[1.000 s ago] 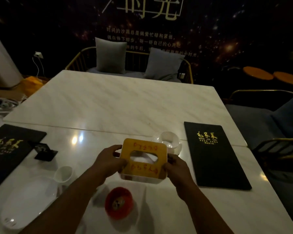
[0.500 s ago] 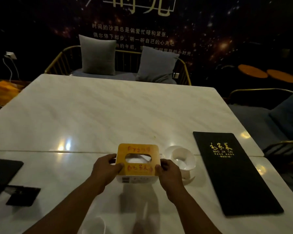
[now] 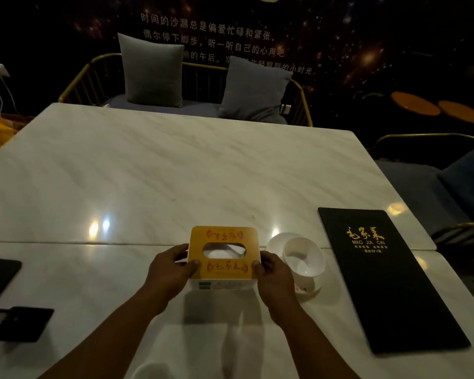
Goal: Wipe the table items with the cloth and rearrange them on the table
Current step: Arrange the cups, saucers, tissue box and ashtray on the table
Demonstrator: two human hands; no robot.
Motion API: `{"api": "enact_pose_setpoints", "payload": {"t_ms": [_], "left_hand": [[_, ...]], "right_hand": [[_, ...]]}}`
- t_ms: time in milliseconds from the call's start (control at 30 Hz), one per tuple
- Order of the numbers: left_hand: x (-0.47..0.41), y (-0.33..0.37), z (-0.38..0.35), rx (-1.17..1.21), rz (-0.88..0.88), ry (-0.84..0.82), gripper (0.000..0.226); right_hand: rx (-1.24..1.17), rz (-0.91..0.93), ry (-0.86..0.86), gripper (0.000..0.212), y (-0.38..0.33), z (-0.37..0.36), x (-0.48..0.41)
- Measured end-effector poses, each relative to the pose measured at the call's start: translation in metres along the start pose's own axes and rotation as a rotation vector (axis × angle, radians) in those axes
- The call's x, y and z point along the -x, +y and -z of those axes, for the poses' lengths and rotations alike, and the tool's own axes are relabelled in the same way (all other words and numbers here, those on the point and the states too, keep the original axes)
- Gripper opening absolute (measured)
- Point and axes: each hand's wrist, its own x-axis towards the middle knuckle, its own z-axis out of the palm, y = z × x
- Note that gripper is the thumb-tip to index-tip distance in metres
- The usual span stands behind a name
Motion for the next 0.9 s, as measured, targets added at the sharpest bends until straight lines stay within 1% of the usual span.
{"api": "enact_pose_setpoints", "payload": {"t_ms": [400,567,667,700,767,833,900], "left_hand": [[-0.006,0.0,-0.001,-0.004,-0.009,0.021,0.053],[-0.008,-0.002,-0.003,-0.005,-0.018,0.029,0.05],[-0.007,-0.002,-0.002,-0.019,-0.018,0.025,0.054],[-0.006,-0.002,-0.001,-0.023,-0.016,0.042,0.056],[-0.002,0.002,0.007,-0.037,-0.017,0.089,0.056],[0.003,0.004,0.02,-0.068,-0.042,0.108,0.044],[0.012,0.005,0.039,-0.154,-0.074,0.113,0.026]], "right_hand": [[0.01,-0.025,-0.019,0.017,-0.006,-0.009,-0.005],[0.033,-0.042,-0.007,0.021,-0.012,-0.009,-0.007],[0.074,-0.034,0.011,0.025,-0.015,-0.01,-0.003],[0.099,-0.034,0.045,0.028,-0.017,-0.01,-0.001],[0.139,-0.041,0.166,0.031,-0.021,-0.007,0.005],[0.181,-0.023,0.293,0.026,-0.024,-0.004,0.017],[0.202,0.003,0.382,0.02,-0.024,-0.003,0.035]]}}
